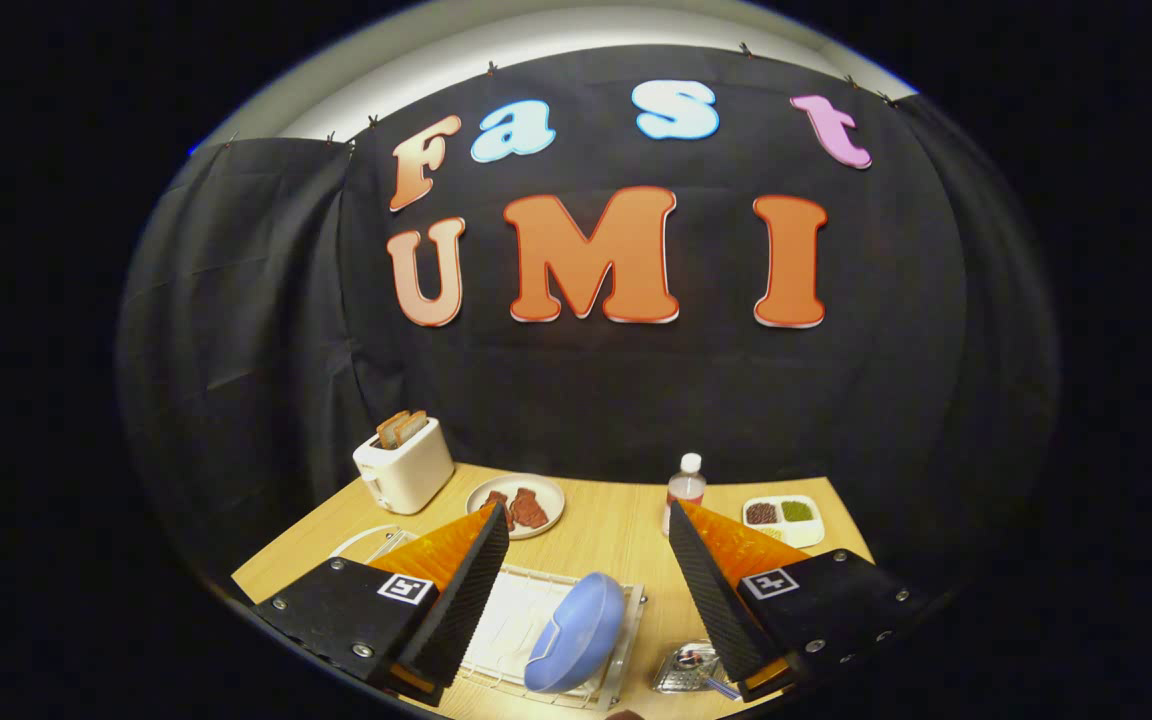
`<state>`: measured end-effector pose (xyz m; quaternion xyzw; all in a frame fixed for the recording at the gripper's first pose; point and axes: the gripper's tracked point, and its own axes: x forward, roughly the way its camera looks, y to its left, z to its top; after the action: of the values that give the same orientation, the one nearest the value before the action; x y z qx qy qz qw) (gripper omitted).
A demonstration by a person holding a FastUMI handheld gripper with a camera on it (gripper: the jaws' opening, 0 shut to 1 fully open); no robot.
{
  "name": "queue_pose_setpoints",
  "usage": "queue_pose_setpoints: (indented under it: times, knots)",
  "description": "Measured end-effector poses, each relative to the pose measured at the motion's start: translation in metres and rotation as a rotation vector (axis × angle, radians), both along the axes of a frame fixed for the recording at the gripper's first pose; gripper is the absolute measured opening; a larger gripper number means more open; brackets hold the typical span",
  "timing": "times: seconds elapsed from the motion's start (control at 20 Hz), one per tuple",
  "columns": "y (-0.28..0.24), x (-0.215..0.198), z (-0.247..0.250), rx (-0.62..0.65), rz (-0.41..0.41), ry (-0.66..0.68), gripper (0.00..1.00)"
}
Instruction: Take the plate from the dish rack, then take the spoon from the basket and place it into the plate.
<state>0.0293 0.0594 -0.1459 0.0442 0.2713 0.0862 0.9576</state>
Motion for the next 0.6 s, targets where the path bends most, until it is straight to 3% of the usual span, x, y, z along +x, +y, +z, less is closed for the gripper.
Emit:
queue_pose_setpoints:
  times: [0.35,0.6]
  knots:
    - [0.004,-0.007,-0.085,-0.011,0.03,0.338,0.95]
    - [0.004,-0.016,-0.138,-0.045,0.008,0.535,0.87]
